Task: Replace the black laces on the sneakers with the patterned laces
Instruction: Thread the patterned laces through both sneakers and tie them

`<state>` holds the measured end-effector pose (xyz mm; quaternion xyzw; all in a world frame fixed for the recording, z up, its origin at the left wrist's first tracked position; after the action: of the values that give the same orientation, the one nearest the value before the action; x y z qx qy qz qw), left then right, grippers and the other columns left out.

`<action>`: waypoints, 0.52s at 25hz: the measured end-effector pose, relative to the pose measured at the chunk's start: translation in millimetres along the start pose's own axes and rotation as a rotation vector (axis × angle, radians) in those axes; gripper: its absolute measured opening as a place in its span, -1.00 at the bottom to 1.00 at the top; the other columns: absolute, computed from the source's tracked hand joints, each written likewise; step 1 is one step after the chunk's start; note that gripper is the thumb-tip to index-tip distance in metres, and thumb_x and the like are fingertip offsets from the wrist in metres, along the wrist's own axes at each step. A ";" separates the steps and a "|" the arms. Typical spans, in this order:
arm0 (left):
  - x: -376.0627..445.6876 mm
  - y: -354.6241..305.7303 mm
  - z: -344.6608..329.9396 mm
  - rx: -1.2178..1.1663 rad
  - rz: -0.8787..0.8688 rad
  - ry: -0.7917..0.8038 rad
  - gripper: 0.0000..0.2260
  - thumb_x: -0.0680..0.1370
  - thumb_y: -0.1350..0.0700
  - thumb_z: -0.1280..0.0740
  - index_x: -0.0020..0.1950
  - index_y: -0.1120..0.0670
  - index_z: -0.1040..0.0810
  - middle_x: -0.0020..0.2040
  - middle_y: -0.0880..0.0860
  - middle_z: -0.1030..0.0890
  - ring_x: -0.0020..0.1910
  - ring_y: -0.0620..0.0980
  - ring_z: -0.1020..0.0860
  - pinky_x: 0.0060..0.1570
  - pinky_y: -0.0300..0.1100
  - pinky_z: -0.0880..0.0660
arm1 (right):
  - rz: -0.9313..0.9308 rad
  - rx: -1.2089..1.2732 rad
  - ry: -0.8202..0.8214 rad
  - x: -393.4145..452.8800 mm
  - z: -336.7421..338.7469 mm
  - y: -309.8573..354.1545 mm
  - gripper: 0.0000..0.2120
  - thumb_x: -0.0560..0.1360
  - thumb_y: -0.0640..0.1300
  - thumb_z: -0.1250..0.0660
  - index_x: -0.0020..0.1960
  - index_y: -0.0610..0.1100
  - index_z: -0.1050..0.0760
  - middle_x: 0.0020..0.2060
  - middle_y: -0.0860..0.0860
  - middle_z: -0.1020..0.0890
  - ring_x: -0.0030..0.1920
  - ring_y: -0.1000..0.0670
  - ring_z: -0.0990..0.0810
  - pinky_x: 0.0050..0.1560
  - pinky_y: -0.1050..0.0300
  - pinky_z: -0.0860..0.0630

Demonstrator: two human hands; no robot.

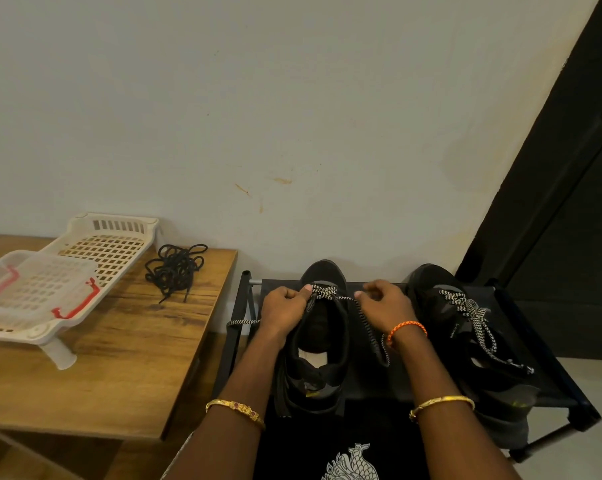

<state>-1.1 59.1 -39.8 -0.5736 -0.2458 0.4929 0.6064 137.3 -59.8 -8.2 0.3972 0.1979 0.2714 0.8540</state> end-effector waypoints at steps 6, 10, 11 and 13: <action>-5.0 -3.3 1.4 0.057 -0.005 -0.119 -0.70 0.57 0.04 -0.33 -0.31 0.11 -0.40 -0.29 0.05 -0.48 -0.23 -0.01 -0.46 -0.16 -0.13 -0.42 | 0.086 -0.104 0.083 -0.2 -16.0 5.1 -0.74 0.51 -0.11 -0.34 -0.34 0.08 -0.48 -0.24 0.04 -0.60 -0.02 -0.05 -0.58 0.21 -0.17 -0.46; -13.4 -11.0 0.5 0.075 -0.022 -0.236 -0.64 0.58 0.10 -0.32 -0.39 0.13 -0.36 -0.32 0.08 -0.46 -0.33 -0.03 -0.43 -0.15 -0.12 -0.44 | 0.089 -0.141 0.055 2.3 -13.1 3.0 -0.89 0.52 -0.12 -0.34 -0.18 -0.04 -0.59 -0.19 -0.03 -0.63 -0.08 -0.05 -0.59 0.11 -0.06 -0.55; -14.5 -11.7 1.5 0.070 -0.030 -0.241 -0.63 0.58 0.11 -0.31 -0.41 0.13 -0.36 -0.34 0.08 -0.45 -0.35 -0.04 -0.42 -0.16 -0.12 -0.45 | 0.083 -0.144 0.055 2.9 -14.9 3.0 -0.90 0.52 -0.13 -0.35 -0.15 -0.08 -0.61 -0.19 -0.05 -0.63 -0.08 -0.04 -0.59 0.08 -0.02 -0.55; -15.9 -10.8 3.1 0.105 -0.031 -0.208 -0.68 0.58 0.08 -0.31 -0.34 0.13 -0.39 -0.24 0.11 -0.52 -0.22 0.02 -0.50 -0.04 -0.05 -0.49 | 0.057 -0.051 0.025 1.3 -15.1 6.0 -0.89 0.50 -0.18 -0.36 -0.20 -0.12 -0.60 -0.26 -0.07 -0.63 -0.15 -0.05 -0.60 -0.01 0.07 -0.56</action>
<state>-6.6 48.1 -24.7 -0.4828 -0.2900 0.5526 0.6143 128.1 -47.2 -12.8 0.3773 0.1903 0.3053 0.8534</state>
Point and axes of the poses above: each hand's wrist, its own x-axis towards the middle knuckle, its own z-axis out of the back of the hand, y = z × x, the point moved 3 cm from there along x, towards the middle knuckle
